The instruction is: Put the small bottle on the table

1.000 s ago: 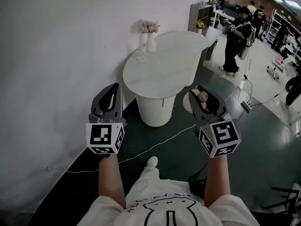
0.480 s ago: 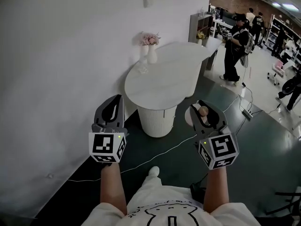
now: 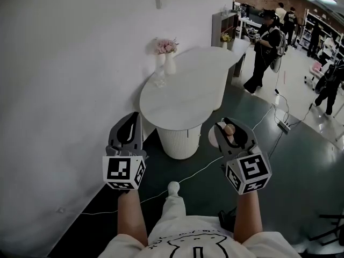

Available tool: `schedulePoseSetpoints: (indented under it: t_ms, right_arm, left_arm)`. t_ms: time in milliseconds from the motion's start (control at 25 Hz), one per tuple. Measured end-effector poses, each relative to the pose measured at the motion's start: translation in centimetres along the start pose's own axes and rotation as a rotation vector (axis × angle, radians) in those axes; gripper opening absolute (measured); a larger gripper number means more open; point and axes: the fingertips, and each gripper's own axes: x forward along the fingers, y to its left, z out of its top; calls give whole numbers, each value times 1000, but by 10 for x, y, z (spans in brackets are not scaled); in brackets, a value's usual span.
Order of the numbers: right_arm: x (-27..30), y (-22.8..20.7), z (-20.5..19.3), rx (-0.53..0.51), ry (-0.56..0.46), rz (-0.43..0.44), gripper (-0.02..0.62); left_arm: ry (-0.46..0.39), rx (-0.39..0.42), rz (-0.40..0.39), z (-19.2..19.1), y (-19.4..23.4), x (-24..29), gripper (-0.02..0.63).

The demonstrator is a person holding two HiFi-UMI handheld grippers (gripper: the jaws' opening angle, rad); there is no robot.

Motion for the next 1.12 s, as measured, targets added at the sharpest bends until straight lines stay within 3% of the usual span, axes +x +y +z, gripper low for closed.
schedulePoseSetpoints:
  t_ms: [760,1120]
  right_arm:
    - [230,-32,-21,-12,77,-9,117]
    - [342,-40,-39,5,110,-16,117]
  left_arm:
    - [-7,-128,12,-98,133,182,5]
    - [24,-148,-23,-147,185,266,5]
